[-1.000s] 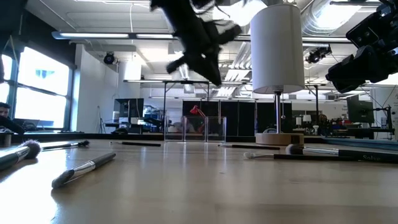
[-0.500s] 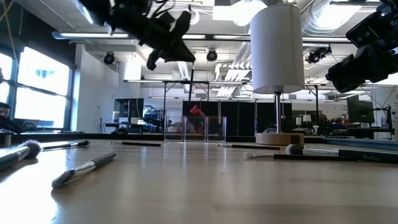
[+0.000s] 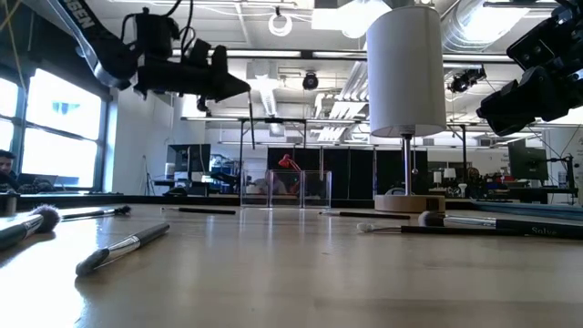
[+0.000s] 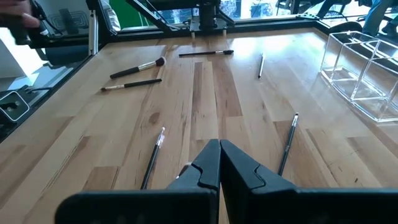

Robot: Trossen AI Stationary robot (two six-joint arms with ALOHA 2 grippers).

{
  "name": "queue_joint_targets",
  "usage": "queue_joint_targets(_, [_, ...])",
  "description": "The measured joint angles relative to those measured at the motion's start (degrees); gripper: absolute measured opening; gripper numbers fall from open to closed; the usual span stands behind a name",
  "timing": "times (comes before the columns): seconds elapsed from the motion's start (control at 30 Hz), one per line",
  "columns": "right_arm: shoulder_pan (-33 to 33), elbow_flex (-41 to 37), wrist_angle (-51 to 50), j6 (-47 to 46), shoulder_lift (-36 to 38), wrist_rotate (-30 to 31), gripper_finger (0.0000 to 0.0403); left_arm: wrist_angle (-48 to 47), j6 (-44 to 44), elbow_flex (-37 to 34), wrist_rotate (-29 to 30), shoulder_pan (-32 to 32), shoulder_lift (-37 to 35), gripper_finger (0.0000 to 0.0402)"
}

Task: Put items in baskets/containers
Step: Put the black eyeshadow brush into the transparent organizer

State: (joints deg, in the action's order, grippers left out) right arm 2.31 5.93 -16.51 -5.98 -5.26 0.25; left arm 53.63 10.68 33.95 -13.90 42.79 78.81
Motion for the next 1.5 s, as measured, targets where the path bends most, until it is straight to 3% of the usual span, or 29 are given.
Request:
queue_joint_targets(0.13, [0.0,0.0,0.0,0.0,0.0,0.01,0.0001,-0.23,-0.4,0.0,-5.46,4.19,1.68,0.0])
queue_joint_targets(0.33, [0.0,0.0,-0.01,0.0,0.0,-0.02,0.0001,1.87,-0.4,0.01,-9.75,5.22,5.44,0.0])
queue_joint_targets(1.5, [0.0,-0.09,0.02,0.0,0.0,-0.02,0.0,1.71,-8.42,1.57,-7.06,2.47,12.82,0.0])
